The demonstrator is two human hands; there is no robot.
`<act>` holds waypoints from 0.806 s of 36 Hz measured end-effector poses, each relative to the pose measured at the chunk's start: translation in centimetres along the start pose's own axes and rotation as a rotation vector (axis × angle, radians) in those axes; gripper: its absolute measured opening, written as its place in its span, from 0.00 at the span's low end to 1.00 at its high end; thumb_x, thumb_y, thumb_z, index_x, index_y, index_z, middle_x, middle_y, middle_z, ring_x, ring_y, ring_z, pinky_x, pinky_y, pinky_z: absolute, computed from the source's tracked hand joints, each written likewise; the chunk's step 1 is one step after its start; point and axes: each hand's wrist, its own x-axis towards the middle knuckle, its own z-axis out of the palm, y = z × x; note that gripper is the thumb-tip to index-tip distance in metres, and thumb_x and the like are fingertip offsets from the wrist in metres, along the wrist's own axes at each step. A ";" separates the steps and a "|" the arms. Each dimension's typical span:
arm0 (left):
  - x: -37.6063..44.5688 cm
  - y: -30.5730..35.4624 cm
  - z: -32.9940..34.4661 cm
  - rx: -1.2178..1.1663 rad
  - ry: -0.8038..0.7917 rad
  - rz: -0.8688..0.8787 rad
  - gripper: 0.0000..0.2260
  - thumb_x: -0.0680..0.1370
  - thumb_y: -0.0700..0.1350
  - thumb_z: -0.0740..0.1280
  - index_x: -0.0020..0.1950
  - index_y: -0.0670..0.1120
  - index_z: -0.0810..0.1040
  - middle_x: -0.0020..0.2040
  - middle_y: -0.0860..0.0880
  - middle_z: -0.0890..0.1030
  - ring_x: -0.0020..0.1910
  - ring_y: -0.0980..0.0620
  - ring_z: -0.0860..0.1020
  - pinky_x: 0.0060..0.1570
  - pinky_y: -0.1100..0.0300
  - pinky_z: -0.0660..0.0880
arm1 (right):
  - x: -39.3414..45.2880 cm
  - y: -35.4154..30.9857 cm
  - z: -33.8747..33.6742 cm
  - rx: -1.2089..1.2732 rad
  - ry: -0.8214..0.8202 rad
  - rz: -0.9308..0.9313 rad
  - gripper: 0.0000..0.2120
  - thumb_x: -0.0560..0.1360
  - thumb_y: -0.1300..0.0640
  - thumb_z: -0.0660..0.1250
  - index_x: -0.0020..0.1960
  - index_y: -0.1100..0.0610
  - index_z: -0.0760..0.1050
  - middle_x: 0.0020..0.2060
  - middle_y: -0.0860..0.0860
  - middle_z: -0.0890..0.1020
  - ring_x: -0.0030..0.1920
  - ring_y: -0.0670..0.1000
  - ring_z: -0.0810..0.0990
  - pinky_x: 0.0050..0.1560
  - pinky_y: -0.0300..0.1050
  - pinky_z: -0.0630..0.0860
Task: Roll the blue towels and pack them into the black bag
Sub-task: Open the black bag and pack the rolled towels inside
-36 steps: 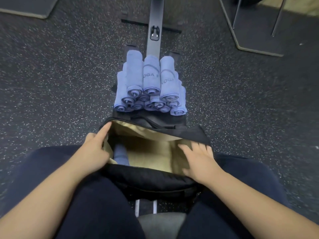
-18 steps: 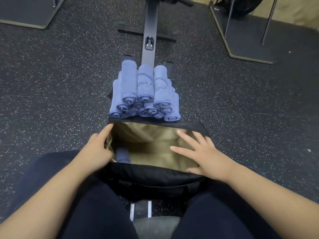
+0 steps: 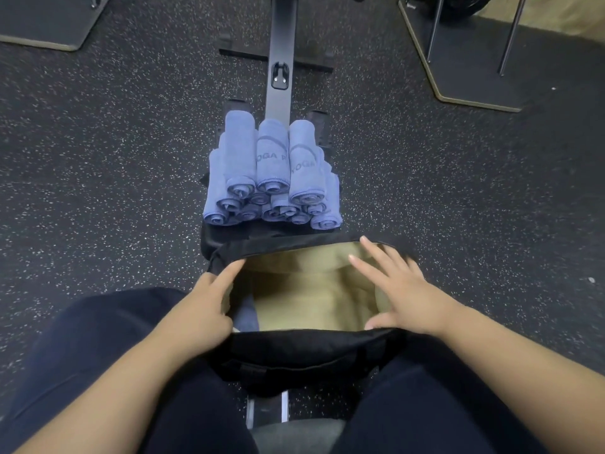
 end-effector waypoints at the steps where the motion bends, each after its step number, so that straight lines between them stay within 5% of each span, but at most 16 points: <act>1: 0.0 -0.3 0.0 -0.007 -0.001 -0.011 0.43 0.70 0.34 0.63 0.75 0.67 0.50 0.50 0.58 0.65 0.46 0.62 0.71 0.48 0.63 0.67 | 0.3 -0.3 0.2 0.006 -0.003 -0.003 0.55 0.67 0.35 0.71 0.68 0.39 0.25 0.67 0.39 0.22 0.75 0.54 0.34 0.73 0.61 0.43; 10: 0.2 -0.9 -0.1 -0.017 0.029 -0.043 0.42 0.72 0.35 0.64 0.75 0.66 0.49 0.51 0.56 0.66 0.47 0.55 0.73 0.47 0.61 0.67 | 1.7 -0.4 1.2 0.019 0.122 -0.050 0.53 0.67 0.35 0.70 0.73 0.35 0.31 0.72 0.39 0.29 0.76 0.57 0.46 0.71 0.60 0.53; 14: 0.6 -1.1 -0.2 -0.070 0.046 -0.040 0.44 0.70 0.34 0.65 0.76 0.65 0.49 0.52 0.54 0.67 0.50 0.54 0.73 0.52 0.59 0.69 | 2.5 -0.6 1.6 0.038 0.380 -0.138 0.50 0.63 0.40 0.76 0.76 0.45 0.51 0.77 0.53 0.55 0.63 0.62 0.74 0.57 0.58 0.76; 16: 0.8 -1.2 -0.3 -0.103 0.059 -0.026 0.44 0.70 0.33 0.63 0.76 0.64 0.49 0.55 0.52 0.67 0.54 0.53 0.71 0.55 0.59 0.67 | 3.1 -1.1 1.5 0.031 0.482 -0.189 0.41 0.69 0.43 0.72 0.75 0.47 0.56 0.73 0.55 0.65 0.55 0.60 0.78 0.51 0.55 0.79; 20: 1.1 -1.3 -0.2 -0.117 0.082 0.012 0.42 0.72 0.32 0.61 0.76 0.64 0.49 0.58 0.51 0.67 0.58 0.52 0.70 0.57 0.60 0.67 | 4.9 -2.9 0.4 0.065 0.624 -0.229 0.25 0.77 0.46 0.60 0.72 0.47 0.61 0.60 0.54 0.75 0.50 0.57 0.78 0.47 0.53 0.79; 29: 1.4 -1.7 -0.3 -0.139 0.099 0.036 0.42 0.72 0.31 0.60 0.74 0.67 0.51 0.54 0.53 0.68 0.54 0.53 0.72 0.56 0.59 0.68 | 12.1 -5.6 -2.7 0.249 0.755 -0.036 0.21 0.76 0.49 0.65 0.67 0.53 0.73 0.57 0.56 0.75 0.51 0.59 0.74 0.50 0.54 0.77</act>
